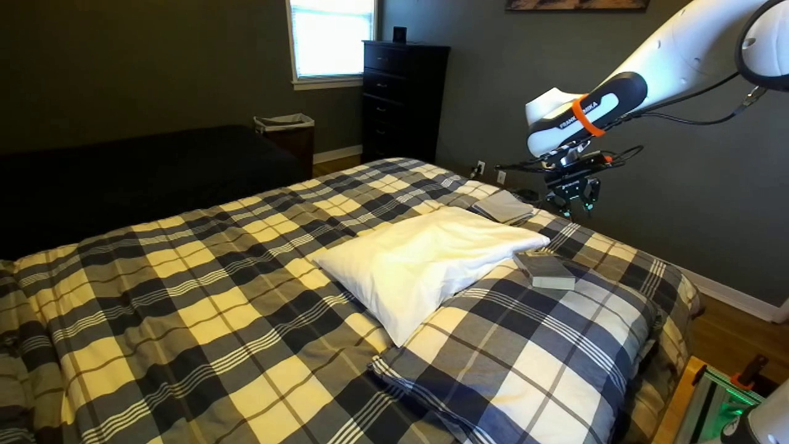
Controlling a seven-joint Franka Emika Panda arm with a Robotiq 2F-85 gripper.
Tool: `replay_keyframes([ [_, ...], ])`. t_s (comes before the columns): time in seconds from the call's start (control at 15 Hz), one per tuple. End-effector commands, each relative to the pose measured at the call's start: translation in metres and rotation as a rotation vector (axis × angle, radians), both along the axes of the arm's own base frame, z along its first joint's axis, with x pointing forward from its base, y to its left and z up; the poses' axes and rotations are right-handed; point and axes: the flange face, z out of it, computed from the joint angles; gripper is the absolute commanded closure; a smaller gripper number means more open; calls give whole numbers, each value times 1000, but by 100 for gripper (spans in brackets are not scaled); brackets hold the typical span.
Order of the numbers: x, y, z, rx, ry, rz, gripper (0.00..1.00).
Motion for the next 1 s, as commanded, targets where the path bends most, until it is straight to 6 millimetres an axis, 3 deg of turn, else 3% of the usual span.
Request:
replay_keyframes([
  [0.0,7,21,-10,49,-3,6,30],
  [0.27,15,57,-24,78,8,53,0],
  [0.53,15,94,-50,99,95,145,0],
  [0.6,20,82,-36,84,46,108,0],
  [0.73,19,95,-47,92,71,130,0],
  [0.93,19,96,-51,94,79,136,0],
])
